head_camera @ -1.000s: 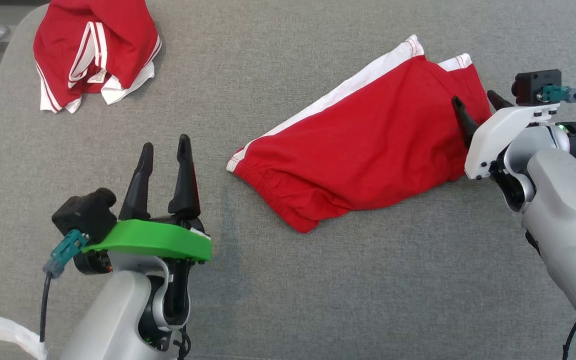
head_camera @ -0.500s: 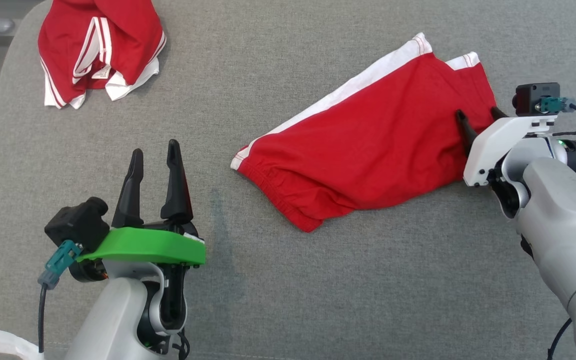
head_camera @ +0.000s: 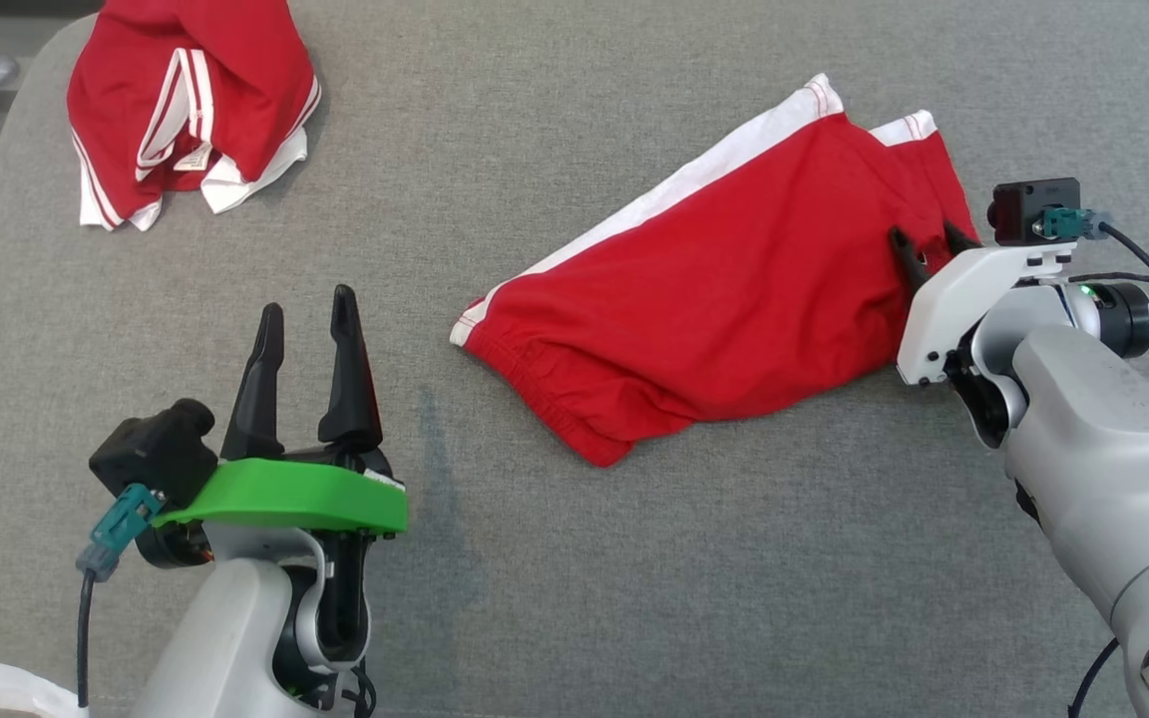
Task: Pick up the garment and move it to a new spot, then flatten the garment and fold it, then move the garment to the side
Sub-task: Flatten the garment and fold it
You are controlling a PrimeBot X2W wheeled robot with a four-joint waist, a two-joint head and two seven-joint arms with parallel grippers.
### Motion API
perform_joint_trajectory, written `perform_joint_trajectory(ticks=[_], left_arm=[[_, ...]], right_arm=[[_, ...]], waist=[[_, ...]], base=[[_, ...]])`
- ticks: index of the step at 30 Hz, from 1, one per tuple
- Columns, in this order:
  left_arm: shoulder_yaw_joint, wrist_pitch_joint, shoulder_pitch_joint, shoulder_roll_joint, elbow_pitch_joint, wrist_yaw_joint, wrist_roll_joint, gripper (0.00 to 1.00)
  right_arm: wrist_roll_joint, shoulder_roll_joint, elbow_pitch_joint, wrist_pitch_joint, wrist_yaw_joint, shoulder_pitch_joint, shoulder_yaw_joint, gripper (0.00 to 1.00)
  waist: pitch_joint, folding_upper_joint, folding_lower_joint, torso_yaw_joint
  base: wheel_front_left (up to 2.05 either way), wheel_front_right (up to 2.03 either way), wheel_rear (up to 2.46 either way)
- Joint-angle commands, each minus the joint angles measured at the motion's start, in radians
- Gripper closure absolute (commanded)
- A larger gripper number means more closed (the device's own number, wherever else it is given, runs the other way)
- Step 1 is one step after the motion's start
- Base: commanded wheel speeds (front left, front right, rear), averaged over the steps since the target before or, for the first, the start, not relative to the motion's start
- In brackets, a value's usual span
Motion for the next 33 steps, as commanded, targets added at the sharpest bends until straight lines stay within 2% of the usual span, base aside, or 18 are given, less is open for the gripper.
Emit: perform_joint_trajectory(ticks=[1, 10, 19, 20, 22, 23, 29, 33], left_arm=[[0.001, 0.000, 0.019, 0.002, 0.003, -0.003, 0.004, 0.00], [-0.010, 0.005, 0.038, 0.005, 0.000, 0.002, -0.002, 0.00], [-0.009, 0.013, 0.053, 0.018, -0.016, 0.012, -0.006, 0.00], [-0.009, 0.013, 0.053, 0.019, -0.017, 0.014, -0.006, 0.00], [-0.009, 0.014, 0.054, 0.020, -0.021, 0.017, -0.006, 0.00], [-0.010, 0.014, 0.053, 0.020, -0.022, 0.018, -0.007, 0.00], [-0.016, 0.013, 0.049, 0.014, -0.025, 0.013, -0.010, 0.00], [-0.013, 0.011, 0.045, 0.010, -0.026, 0.008, -0.012, 0.00]], right_arm=[[0.004, 0.002, 0.003, -0.010, -0.002, -0.006, 0.002, 1.00], [0.044, -0.013, 0.001, -0.085, -0.002, 0.051, -0.024, 1.00], [0.071, -0.009, -0.001, -0.111, -0.002, 0.126, -0.043, 1.00], [0.071, -0.009, -0.003, -0.112, -0.002, 0.130, -0.043, 0.95], [0.077, -0.008, -0.010, -0.114, -0.002, 0.136, -0.049, 0.47], [0.078, -0.012, -0.014, -0.117, -0.002, 0.136, -0.050, 0.00], [0.079, -0.066, -0.047, -0.119, -0.002, 0.122, -0.065, 0.00], [0.064, -0.107, -0.065, -0.079, -0.002, 0.097, -0.056, 0.00]], waist=[[-0.007, 0.0000, 0.0000, -0.008], [-0.043, 0.0000, 0.0000, -0.046], [-0.048, 0.0000, 0.0000, -0.068], [-0.048, 0.0000, 0.0000, -0.069], [-0.047, 0.0000, 0.0000, -0.071], [-0.047, 0.0000, 0.0000, -0.071], [-0.047, 0.0000, 0.0000, -0.062], [-0.039, 0.0000, 0.0000, -0.049]], base=[[0.00, 0.00, 0.00], [0.00, 0.00, 0.00], [0.00, 0.00, 0.00], [0.00, 0.00, 0.00], [0.00, 0.00, 0.00], [0.00, 0.00, 0.00], [0.00, 0.00, 0.00], [0.00, 0.00, 0.00]])
